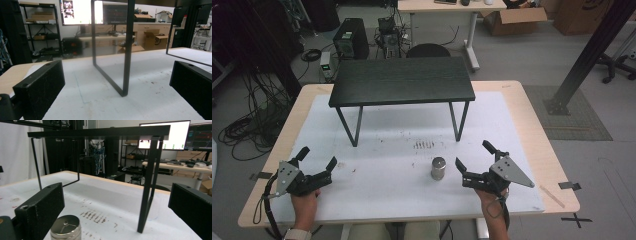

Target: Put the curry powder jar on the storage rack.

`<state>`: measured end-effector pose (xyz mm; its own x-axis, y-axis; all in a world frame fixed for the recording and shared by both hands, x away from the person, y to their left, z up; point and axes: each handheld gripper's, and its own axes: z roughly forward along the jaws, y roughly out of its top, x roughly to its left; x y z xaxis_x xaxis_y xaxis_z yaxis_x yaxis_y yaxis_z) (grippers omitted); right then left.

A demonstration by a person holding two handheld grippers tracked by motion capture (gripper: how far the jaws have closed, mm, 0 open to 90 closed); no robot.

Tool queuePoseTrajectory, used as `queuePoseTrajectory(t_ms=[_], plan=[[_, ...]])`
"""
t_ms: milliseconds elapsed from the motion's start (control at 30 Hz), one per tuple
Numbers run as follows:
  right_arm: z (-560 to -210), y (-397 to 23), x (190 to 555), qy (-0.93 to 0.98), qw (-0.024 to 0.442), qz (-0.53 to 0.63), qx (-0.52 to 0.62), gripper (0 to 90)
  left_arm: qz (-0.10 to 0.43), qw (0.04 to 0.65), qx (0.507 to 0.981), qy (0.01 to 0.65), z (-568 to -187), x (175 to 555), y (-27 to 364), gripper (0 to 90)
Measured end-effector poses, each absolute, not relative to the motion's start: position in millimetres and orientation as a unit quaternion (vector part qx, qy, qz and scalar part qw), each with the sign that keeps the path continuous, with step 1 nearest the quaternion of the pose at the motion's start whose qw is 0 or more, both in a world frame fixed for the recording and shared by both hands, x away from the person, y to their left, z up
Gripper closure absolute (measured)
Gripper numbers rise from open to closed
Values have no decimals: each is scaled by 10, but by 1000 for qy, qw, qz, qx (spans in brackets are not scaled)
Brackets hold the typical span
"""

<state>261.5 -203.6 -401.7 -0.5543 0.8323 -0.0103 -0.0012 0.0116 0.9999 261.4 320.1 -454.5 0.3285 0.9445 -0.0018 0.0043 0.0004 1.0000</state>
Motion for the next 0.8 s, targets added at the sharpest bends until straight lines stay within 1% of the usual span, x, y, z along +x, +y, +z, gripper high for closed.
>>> queuePoseTrajectory(t_ms=[133, 800], plan=[[-4021, -1981, 2611, 631, 331, 621, 326, 0, 408, 575, 577, 411, -4544, 2616, 3202, 2], [-4254, -1632, 2680, 689, 266, 599, 309, 7, 408, 576, 577, 411, -4545, 2614, 3202, 2]])
